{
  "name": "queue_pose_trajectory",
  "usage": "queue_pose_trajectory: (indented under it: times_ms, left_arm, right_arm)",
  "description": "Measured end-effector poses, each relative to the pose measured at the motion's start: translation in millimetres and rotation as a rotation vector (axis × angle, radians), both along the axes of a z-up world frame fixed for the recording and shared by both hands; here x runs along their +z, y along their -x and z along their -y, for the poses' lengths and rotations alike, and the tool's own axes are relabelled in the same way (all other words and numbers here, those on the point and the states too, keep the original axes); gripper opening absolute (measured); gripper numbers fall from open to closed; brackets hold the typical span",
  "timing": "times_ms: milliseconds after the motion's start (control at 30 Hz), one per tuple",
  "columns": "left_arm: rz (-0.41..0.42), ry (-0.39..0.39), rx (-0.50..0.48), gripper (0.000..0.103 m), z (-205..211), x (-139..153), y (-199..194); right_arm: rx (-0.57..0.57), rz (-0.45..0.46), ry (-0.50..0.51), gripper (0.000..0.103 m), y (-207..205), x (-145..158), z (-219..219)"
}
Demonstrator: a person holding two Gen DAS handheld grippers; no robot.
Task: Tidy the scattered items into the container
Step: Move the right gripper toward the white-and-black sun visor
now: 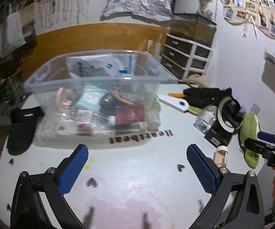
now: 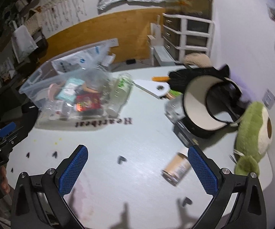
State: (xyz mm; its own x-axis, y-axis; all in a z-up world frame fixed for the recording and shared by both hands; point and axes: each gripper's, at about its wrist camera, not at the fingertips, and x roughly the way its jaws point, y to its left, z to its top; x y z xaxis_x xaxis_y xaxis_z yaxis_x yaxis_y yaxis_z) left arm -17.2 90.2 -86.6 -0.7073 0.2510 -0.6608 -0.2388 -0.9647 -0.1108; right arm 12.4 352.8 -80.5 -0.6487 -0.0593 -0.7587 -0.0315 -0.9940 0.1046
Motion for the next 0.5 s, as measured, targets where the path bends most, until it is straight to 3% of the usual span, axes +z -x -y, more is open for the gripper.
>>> queue_pose_trajectory:
  times_ms: [500]
  left_arm:
    - [0.103,0.022,-0.217,0.103,-117,-43,16]
  right_arm:
    - [-0.135,0.089,0.021,0.103,-15,-31,-91]
